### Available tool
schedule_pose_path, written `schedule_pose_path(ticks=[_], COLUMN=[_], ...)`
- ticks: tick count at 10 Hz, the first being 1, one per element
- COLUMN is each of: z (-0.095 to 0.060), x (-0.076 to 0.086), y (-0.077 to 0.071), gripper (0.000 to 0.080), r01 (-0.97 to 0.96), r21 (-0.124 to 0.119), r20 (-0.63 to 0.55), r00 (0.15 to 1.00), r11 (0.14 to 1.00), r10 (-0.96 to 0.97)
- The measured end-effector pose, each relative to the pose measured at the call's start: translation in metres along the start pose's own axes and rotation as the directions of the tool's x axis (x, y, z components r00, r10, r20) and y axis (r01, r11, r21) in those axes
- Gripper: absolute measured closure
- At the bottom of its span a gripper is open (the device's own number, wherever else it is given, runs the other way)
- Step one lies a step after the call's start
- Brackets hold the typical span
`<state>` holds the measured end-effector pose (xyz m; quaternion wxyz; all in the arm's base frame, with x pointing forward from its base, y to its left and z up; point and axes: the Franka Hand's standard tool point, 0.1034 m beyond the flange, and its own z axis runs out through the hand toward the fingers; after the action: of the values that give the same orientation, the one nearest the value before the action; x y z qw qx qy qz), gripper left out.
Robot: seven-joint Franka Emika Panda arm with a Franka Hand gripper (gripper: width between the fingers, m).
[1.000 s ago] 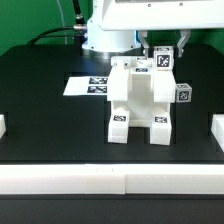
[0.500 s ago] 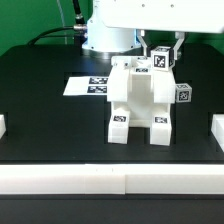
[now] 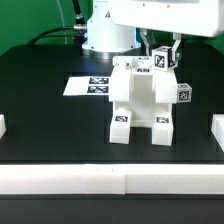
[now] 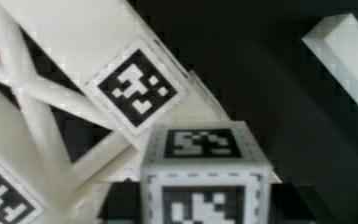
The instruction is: Assemble chair
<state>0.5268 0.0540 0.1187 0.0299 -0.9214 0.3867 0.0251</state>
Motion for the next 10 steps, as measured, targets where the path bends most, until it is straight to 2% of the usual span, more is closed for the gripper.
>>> schedule_pose_path(ticks=[1, 2, 3, 8, 10], z=[0.0001, 0.0002, 0.0004, 0.0003, 0.0007], x=[-0.0004, -0.0016, -0.0029, -0.0026, -0.0055], y=[-0.0002, -0.0011, -0.0021, -0.0019, -0.0040], gripper=[0.0416, 0.0238, 0.0173, 0.0151, 0.0151], r01=[0.007, 0.081, 0.213, 0.517, 0.677], r21=[-0.001, -0.005, -0.012, -0.017, -0.038], r20=[0.000, -0.002, -0.005, -0.002, 0.002], r00=[1.000, 0.997, 0.977, 0.856, 0.735], r11=[1.000, 0.997, 0.977, 0.856, 0.735], r10=[-0.007, -0.081, -0.213, -0.517, -0.678])
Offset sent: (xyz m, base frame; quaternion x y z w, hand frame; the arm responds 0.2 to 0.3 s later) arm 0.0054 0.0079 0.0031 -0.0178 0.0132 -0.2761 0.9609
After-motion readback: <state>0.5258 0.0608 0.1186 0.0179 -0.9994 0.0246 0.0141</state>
